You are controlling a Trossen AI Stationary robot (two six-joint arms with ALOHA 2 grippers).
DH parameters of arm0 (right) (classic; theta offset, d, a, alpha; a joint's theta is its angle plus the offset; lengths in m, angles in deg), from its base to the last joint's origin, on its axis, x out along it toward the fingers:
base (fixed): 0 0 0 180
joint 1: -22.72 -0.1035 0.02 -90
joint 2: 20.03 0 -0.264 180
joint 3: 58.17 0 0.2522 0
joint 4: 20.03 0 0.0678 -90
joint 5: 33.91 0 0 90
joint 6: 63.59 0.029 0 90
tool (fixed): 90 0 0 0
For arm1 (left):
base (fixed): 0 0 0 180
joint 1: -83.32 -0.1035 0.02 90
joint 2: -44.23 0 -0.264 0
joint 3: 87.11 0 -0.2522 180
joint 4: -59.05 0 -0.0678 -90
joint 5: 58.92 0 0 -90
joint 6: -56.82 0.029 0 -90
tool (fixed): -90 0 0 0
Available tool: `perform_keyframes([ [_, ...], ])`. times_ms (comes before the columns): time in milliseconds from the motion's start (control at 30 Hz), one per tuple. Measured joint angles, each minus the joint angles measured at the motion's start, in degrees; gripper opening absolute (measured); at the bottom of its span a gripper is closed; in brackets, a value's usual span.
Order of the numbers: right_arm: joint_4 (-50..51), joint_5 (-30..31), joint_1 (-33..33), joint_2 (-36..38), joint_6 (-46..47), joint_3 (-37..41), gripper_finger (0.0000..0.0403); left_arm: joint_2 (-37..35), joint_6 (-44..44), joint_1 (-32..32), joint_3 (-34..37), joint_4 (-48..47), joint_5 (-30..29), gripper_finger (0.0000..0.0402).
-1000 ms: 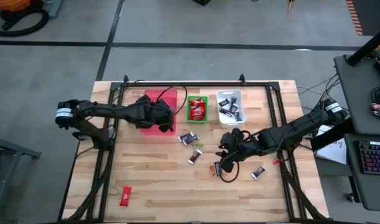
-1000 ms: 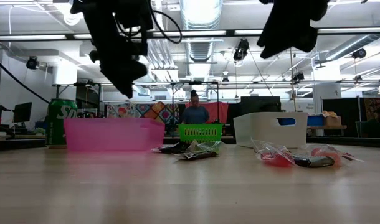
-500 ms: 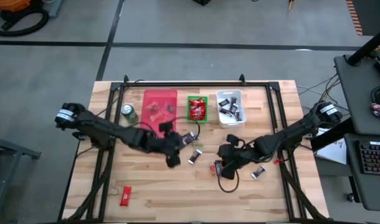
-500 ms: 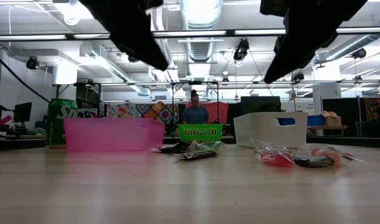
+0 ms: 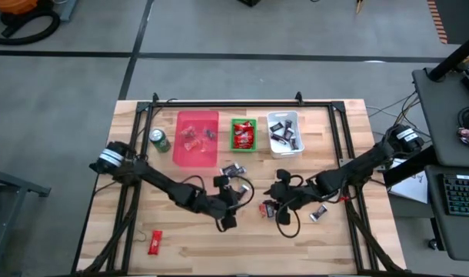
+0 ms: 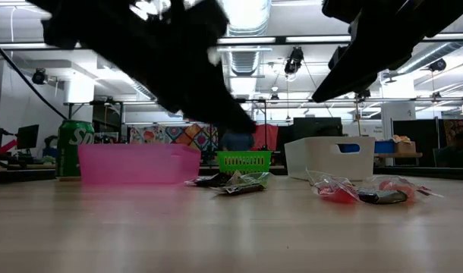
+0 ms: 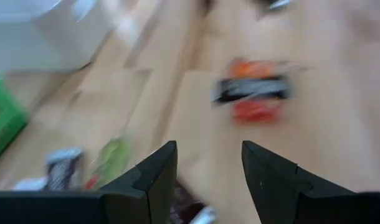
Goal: Sort candy
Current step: Put the brown chocolate into the white bin
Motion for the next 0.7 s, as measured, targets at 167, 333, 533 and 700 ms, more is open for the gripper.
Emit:
perform_keyframes([
  [167,0.13,-0.04,0.0,0.49,-1.51,-0.02,0.0148,4.21,-4.47,-0.01,0.02,0.73,-5.44,0.0164],
  [333,0.18,-0.04,0.02,0.5,-2.46,-0.02,0.0148,7.31,-5.91,0.09,0.02,3.47,-7.25,0.0164],
  [533,0.19,-0.04,0.02,0.5,-2.61,-0.02,0.0148,8.66,-7.9,0.09,0.04,1.38,-11.31,0.0164],
  [700,0.19,-0.04,0.02,0.5,-2.97,-0.02,0.0148,8.68,-10.17,0.11,0.81,-0.6,-11.31,0.0164],
])
